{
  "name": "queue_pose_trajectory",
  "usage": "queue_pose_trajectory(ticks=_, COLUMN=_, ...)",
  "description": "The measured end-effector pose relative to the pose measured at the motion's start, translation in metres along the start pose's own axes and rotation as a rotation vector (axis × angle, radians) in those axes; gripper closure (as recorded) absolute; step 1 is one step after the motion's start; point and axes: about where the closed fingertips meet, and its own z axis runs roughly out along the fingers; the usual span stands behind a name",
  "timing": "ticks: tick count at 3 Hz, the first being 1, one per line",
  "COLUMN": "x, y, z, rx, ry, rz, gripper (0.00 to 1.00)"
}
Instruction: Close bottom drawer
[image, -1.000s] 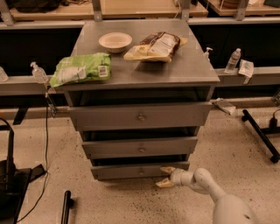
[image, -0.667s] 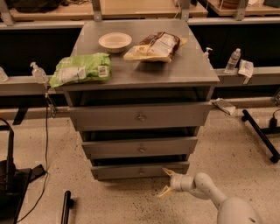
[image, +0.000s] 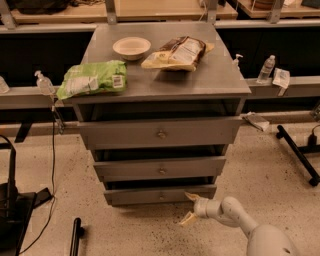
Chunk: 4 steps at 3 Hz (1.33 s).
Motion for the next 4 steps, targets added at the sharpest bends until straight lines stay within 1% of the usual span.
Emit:
queue_pose_trajectory(ticks=1, x=0.0, y=0.0, z=0.0, rx=0.0, ry=0.0, rz=0.0, gripper=0.03)
queue_pose_trajectory(ticks=2, x=0.0, y=0.0, z=0.0, rx=0.0, ry=0.0, rz=0.0, gripper=0.33)
queue_pose_trajectory(ticks=3, x=-0.012, y=0.016, z=-0.007, rx=-0.052, ry=0.004, rz=-0.023, gripper=0.47)
queue_pose_trajectory(ticks=4, x=-0.025, y=0.034, z=-0.017, rx=-0.111, ry=-0.006, rz=-0.017, gripper=0.29)
